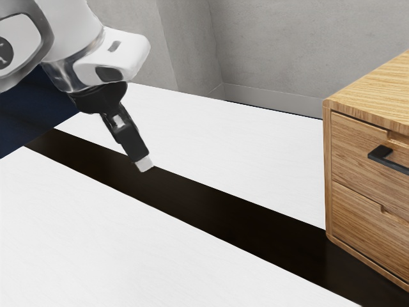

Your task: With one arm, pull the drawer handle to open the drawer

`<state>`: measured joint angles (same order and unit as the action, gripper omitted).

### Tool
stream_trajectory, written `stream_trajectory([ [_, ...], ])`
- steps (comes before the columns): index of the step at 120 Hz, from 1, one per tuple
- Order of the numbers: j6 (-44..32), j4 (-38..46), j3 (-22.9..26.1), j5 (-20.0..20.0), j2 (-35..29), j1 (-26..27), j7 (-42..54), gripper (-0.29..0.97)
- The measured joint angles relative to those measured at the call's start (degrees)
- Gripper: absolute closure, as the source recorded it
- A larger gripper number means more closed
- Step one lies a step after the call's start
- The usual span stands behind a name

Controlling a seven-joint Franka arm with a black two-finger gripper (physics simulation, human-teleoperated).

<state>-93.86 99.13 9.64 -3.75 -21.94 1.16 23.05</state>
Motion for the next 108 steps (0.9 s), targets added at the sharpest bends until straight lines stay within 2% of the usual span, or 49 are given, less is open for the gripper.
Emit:
stream_trajectory([
  [11, -7.0, 2.8, 2.3, -2.8, -1.8, 4.3, 7.6, 0.00],
  [36, -14.4, -0.3, 6.4, -4.7, 4.0, 5.3, 19.3, 0.00],
  [47, -15.8, -3.2, 7.2, -2.7, 6.4, 5.3, 23.7, 0.00],
  [57, -16.7, -5.1, 11.9, -1.1, 8.5, 5.4, 27.4, 0.00],
  [72, -17.6, -5.9, 15.7, 0.0, 10.2, 5.6, 31.9, 0.00],
  [88, -18.6, -9.6, 16.6, 0.4, 16.5, 5.7, 35.9, 0.01],
  [108, -22.1, -13.8, 16.7, -1.1, 23.3, 5.4, 40.0, 0.16],
])
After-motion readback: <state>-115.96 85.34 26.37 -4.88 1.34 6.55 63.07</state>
